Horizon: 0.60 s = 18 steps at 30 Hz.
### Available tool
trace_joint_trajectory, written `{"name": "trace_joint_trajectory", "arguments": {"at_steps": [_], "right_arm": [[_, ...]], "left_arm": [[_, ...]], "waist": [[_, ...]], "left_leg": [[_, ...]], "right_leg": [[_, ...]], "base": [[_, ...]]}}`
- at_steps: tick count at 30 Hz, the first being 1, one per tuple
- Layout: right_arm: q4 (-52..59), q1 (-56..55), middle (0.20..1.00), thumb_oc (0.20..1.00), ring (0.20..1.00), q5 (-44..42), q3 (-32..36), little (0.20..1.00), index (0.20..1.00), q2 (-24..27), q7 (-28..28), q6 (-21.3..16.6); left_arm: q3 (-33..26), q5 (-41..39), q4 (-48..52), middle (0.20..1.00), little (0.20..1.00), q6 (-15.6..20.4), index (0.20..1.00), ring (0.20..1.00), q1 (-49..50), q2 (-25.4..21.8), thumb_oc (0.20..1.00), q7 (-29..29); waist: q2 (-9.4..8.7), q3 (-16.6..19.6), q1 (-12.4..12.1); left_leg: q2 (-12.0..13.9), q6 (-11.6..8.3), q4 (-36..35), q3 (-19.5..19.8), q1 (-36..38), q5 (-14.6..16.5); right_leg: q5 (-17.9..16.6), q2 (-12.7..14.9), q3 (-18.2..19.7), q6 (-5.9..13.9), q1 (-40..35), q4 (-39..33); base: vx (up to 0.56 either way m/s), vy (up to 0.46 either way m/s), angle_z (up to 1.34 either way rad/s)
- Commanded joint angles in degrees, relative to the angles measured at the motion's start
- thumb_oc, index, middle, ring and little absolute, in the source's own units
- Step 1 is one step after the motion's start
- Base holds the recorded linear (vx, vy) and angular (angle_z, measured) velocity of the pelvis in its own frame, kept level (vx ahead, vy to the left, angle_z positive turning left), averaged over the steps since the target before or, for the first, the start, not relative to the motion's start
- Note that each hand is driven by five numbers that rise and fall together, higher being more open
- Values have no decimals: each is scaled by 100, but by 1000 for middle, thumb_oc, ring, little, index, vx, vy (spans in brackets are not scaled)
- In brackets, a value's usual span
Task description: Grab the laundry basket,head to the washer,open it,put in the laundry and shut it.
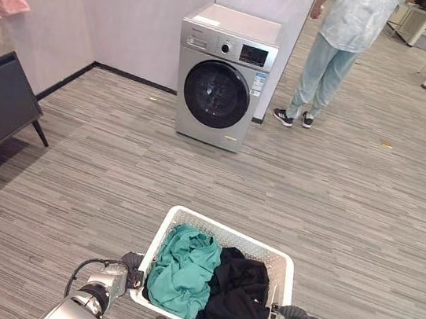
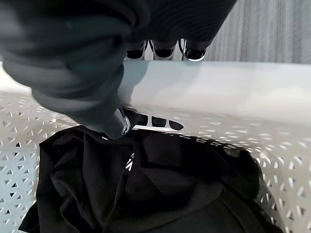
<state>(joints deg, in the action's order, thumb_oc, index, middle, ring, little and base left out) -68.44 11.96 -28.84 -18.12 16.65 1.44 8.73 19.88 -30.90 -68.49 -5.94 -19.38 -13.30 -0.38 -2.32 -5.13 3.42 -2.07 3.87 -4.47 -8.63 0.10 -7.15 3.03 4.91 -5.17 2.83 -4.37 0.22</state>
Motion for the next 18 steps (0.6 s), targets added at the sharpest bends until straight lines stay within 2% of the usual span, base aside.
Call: {"name": "trace_joint_trajectory", "arguments": {"at_steps": [1,18], "right_arm": [[197,253,200,200,200,-133,198,200,200,-179,601,-74],[269,183,200,200,200,-183,182,200,200,-201,575,-164]], "left_arm": [[129,188,-45,200,200,191,200,200,-351,548,200,-126],[68,140,-81,200,200,181,200,200,-297,560,200,-66]], "waist": [[143,-150,-85],[161,-98,-84]], "left_leg": [[329,-386,704,83,238,880],[296,-378,556,123,372,906]], "right_leg": [[-393,-117,-53,147,183,195],[-407,-75,-63,202,96,109]], "base": [[79,32,1],[21,9,-2]]}}
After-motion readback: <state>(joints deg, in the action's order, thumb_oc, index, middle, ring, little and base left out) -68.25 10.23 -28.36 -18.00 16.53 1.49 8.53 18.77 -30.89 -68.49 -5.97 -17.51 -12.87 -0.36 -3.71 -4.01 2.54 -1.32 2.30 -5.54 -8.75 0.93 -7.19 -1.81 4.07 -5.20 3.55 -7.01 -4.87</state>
